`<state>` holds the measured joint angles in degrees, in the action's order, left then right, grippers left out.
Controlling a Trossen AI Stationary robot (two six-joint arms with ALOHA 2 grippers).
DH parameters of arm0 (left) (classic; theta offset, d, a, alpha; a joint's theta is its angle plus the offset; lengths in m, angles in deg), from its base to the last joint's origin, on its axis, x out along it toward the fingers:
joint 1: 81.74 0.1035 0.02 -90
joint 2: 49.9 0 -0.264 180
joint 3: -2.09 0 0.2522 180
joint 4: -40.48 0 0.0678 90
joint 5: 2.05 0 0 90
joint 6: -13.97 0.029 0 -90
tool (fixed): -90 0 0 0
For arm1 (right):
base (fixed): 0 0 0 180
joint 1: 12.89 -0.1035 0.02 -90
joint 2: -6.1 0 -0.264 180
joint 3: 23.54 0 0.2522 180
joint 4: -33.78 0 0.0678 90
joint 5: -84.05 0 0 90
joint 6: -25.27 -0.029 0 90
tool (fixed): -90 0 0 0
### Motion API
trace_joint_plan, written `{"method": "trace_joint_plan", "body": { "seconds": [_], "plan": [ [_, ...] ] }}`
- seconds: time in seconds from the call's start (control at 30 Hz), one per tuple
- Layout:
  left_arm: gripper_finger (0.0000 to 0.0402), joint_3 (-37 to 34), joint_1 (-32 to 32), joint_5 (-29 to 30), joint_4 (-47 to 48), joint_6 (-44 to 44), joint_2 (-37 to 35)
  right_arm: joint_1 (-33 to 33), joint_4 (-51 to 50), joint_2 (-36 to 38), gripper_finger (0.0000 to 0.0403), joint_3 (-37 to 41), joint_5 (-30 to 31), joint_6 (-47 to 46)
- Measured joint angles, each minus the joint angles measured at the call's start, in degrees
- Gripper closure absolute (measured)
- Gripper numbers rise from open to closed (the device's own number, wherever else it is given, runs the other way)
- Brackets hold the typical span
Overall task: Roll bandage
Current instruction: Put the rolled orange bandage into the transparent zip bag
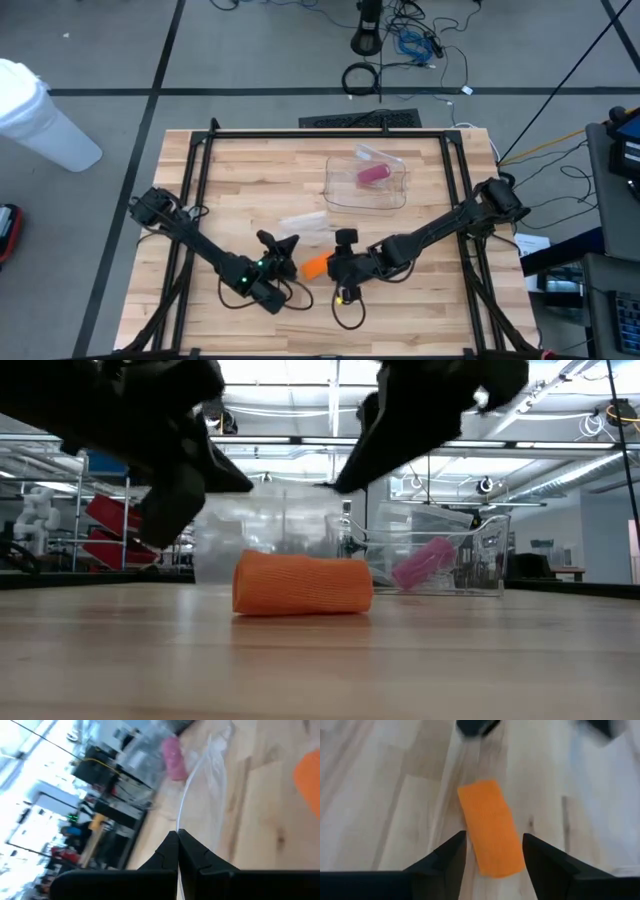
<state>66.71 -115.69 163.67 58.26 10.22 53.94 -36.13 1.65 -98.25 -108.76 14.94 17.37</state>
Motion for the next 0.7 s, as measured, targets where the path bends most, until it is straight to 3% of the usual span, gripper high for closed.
{"method": "trace_joint_plan", "body": {
  "seconds": [0.27,0.43,0.7],
  "plan": [
    [0.0402,-0.6,-2.6,1.0,-0.1,3.4,1.3,1.5,1.0,-3.5,0.016,0.0,-2.0,5.8],
    [0.0402,-1.5,-3.0,-0.1,-0.1,2.8,2.9,4.3,3.2,-7.0,0.0122,0.0,-8.6,3.7],
    [0.0402,-1.5,-3.1,-2.6,-0.6,2.4,3.0,7.1,3.9,-9.6,0.0131,-0.1,-8.9,6.4]
  ]
}}
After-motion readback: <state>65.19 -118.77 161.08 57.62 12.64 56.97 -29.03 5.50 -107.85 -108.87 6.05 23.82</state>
